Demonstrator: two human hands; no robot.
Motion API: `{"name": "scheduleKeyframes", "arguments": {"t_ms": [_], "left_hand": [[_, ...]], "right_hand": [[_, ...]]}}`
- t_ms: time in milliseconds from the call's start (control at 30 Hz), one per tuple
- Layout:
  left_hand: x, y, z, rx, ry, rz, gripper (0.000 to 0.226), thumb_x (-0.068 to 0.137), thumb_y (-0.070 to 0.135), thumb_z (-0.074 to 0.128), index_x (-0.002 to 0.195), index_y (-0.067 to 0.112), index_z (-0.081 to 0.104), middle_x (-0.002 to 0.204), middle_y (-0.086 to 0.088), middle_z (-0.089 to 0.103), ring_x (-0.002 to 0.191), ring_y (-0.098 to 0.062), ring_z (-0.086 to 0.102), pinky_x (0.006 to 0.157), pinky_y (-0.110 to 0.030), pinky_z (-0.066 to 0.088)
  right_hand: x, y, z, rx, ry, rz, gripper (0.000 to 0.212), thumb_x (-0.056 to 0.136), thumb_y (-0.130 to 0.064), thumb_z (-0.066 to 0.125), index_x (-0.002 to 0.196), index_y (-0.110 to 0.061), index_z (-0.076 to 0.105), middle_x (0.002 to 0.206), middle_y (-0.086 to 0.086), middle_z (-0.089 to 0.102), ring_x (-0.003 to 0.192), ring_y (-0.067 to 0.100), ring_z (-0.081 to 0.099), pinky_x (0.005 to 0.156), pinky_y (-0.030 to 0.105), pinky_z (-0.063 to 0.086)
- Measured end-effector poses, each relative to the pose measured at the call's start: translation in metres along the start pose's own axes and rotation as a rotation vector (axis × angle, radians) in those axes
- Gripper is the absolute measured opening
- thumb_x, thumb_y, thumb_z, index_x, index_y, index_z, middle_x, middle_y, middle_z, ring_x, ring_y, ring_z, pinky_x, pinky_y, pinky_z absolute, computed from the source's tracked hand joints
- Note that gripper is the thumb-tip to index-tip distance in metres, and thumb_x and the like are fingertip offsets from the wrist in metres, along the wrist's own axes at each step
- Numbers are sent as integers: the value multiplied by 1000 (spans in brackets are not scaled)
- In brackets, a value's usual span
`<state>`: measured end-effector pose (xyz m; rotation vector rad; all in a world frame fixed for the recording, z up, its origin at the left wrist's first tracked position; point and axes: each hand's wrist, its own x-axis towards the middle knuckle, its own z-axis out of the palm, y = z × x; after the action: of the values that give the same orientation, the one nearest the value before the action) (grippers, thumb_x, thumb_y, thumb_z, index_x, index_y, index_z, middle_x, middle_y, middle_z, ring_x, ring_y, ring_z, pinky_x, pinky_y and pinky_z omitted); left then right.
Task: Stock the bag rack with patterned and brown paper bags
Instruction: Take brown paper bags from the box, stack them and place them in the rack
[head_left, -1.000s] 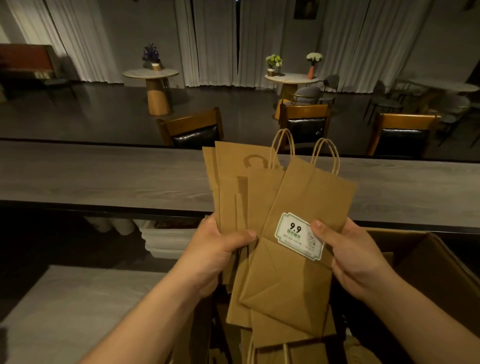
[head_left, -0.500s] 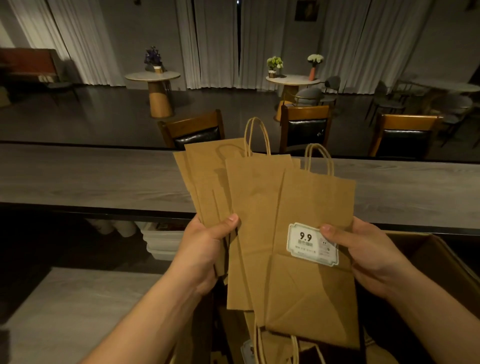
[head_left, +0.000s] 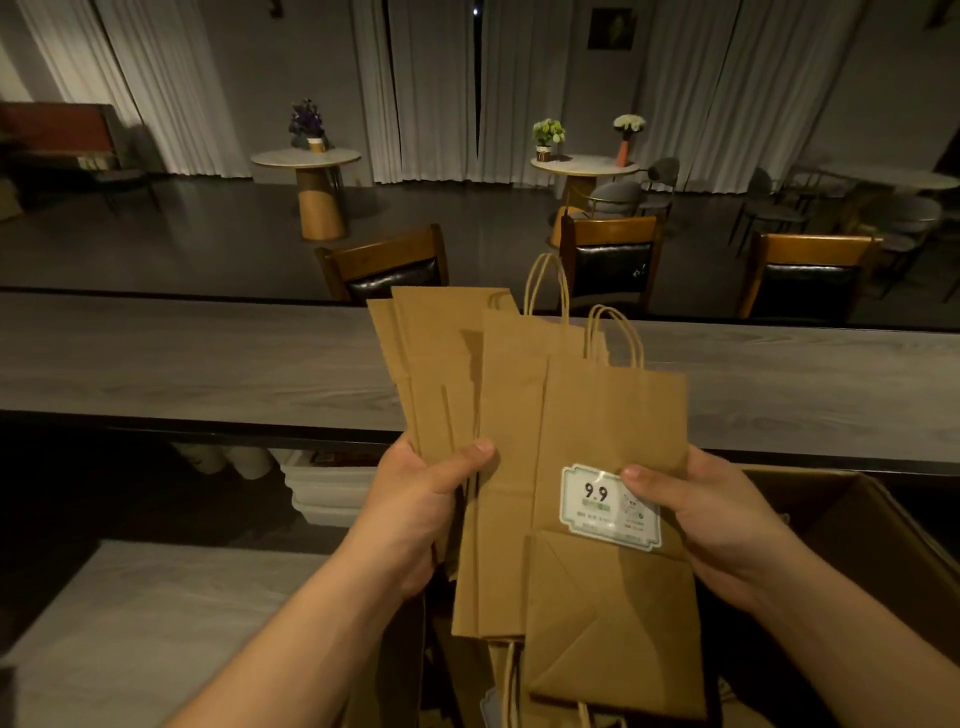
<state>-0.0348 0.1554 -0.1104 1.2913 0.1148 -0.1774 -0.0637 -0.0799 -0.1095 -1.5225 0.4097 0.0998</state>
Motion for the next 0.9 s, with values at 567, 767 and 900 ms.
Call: {"name": "scheduleKeyframes", "arguments": {"t_ms": [567,767,900], "left_hand": [[-5,-4,2,109,29,143,32,94,9,69,118,29,63,104,13,78,97,-3,74,88,-31,55],[-10,-2,0,121,-212,44,36,94,12,67,128,20,59,114,-4,78,107,-21,74,90,-40,58],[-10,-4,0,120,-273,30,37,92,9,66,126,20,59,111,-4,78,107,-20,74,83,-32,61]], "right_hand": [[-38,-45,12,-752,364,-457,32,105,-18,49,132,-35,53,117,-7,57,106,12,60,90,38,53],[-44,-10,67,-779,-6,-283,102,84,-66,69,162,-47,6,156,-20,19,143,10,35,118,41,40],[-43,1,66,-766,12,-328,121,69,-68,82,155,-49,0,148,-24,13,143,8,30,115,33,39]]}}
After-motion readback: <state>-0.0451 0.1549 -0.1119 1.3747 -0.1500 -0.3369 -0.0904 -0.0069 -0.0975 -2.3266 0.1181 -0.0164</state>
